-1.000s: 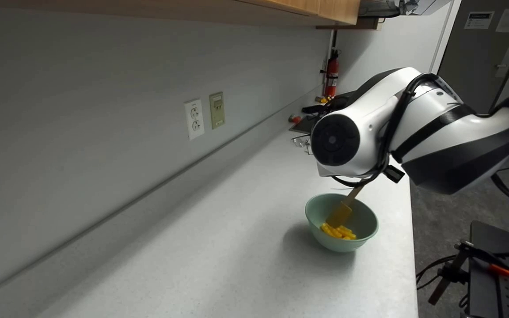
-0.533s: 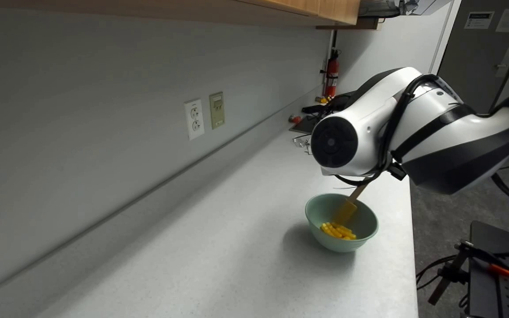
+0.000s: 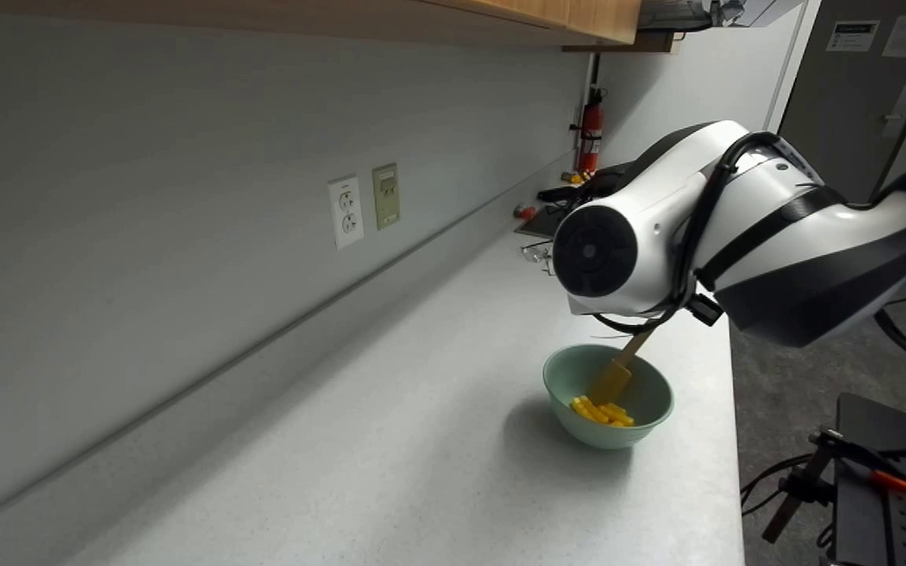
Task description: Use the spatula to stir the contents in the bowl
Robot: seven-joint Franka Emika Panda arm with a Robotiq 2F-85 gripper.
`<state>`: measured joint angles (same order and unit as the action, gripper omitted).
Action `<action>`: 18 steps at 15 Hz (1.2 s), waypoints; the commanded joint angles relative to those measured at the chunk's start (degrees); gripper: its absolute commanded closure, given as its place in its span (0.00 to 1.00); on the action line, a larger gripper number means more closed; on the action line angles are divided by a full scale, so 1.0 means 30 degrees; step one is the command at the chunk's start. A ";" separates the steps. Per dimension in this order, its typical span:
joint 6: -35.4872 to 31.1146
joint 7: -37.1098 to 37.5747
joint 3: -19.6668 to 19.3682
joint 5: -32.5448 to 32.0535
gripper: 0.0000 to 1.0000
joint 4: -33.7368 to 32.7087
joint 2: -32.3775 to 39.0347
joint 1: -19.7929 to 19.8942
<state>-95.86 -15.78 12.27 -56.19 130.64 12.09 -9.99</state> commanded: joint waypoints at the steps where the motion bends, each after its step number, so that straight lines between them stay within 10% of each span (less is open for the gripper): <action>1: -0.1013 0.0010 0.0048 0.0482 0.96 -0.0219 0.0012 0.0044; 18: -0.2019 0.0507 -0.0385 0.0253 0.96 0.1098 -0.0547 0.0126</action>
<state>-102.28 -14.94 11.46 -54.54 132.97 12.12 -9.74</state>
